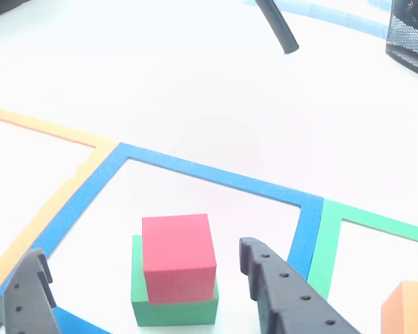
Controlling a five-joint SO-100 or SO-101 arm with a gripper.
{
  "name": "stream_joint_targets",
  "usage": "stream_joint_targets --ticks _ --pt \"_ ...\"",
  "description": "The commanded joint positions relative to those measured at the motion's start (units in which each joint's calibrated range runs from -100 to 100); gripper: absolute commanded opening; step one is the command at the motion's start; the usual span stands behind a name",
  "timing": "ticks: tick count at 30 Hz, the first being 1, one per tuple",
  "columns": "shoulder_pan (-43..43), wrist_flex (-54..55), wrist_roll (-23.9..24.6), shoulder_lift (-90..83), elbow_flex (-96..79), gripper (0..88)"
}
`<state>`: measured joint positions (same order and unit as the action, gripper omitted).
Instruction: Tower of hanoi
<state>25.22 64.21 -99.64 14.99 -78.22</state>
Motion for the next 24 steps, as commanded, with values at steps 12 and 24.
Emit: stream_joint_targets --ticks 12,24 --pt "1.72 1.3 -0.36 1.53 3.04 27.3" --pt "2.3 1.38 -0.36 1.69 3.22 14.6"
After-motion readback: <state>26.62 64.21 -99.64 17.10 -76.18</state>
